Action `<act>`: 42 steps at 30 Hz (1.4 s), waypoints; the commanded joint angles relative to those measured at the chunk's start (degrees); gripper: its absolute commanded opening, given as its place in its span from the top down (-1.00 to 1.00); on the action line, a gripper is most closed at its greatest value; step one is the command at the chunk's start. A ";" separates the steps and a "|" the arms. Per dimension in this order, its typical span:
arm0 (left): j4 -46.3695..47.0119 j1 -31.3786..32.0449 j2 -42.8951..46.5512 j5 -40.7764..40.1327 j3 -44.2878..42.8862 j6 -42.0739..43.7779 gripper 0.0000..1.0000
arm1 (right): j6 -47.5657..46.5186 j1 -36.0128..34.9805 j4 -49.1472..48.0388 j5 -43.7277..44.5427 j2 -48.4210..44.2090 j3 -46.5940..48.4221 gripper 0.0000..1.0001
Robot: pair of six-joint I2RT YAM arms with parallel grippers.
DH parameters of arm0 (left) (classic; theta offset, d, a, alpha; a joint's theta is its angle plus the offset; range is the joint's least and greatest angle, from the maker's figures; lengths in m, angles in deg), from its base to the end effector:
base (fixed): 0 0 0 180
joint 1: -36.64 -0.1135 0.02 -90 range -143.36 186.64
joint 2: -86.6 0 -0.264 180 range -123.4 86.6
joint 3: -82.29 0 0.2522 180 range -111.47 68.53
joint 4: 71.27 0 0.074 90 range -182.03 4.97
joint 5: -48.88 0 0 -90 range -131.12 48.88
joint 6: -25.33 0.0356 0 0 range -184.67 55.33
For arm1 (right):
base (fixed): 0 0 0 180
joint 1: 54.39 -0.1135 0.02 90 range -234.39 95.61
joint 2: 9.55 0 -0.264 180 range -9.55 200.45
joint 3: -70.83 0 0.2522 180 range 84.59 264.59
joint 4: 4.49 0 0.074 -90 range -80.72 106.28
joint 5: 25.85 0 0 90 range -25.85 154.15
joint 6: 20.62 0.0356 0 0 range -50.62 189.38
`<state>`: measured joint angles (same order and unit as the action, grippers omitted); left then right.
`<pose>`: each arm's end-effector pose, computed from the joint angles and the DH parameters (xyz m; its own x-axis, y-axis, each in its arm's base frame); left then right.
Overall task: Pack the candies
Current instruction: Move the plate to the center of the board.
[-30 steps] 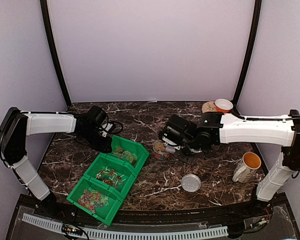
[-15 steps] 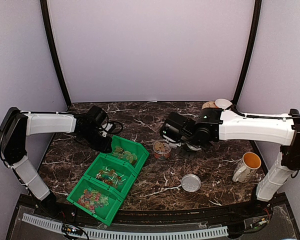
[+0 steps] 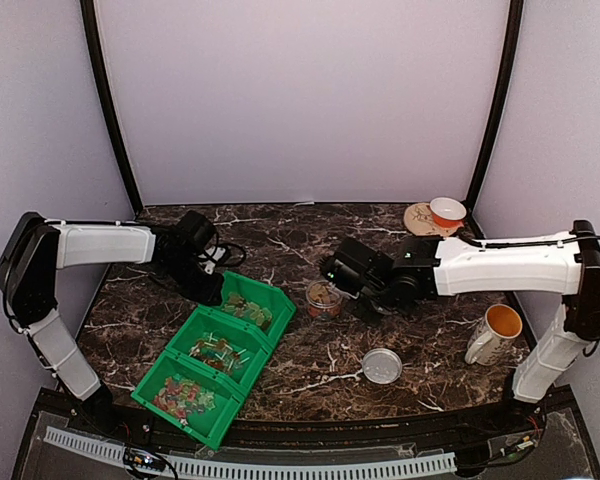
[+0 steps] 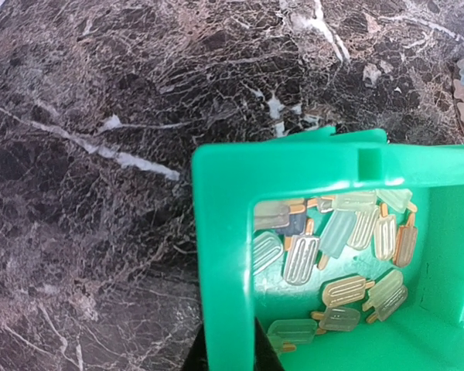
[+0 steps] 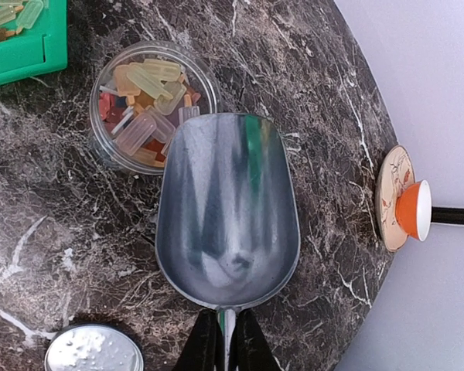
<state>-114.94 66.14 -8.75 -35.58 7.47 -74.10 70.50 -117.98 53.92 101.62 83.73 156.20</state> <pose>0.2842 -0.1647 0.1894 -0.8593 0.2988 -0.4151 0.3912 0.9068 -0.1571 0.1644 0.2823 0.2487 -0.4190 -0.8089 -0.4124 -0.5941 0.5878 -0.5492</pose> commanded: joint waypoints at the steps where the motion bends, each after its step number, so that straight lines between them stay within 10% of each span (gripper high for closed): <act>1: -1.96 -1.68 -1.93 -0.27 -4.42 1.70 1.00 | 1.86 0.48 -6.84 2.59 -4.08 -2.65 1.00; 19: -11.11 -6.27 -29.80 -3.07 -44.24 7.82 0.91 | 4.76 1.74 -12.75 5.44 -13.80 -9.82 1.00; 30: -15.68 -8.80 -40.70 -3.88 -64.22 6.96 -0.26 | 8.37 1.85 -13.88 6.01 -15.67 -10.95 1.00; 42: -16.01 -7.57 -17.60 -6.64 -52.92 -1.66 -0.98 | 10.26 9.50 -27.36 -2.48 -13.32 -15.27 0.99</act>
<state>-130.85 57.48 -41.19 -40.34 -52.20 -71.54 79.42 -110.24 33.77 101.97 69.35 141.84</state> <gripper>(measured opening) 0.975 0.077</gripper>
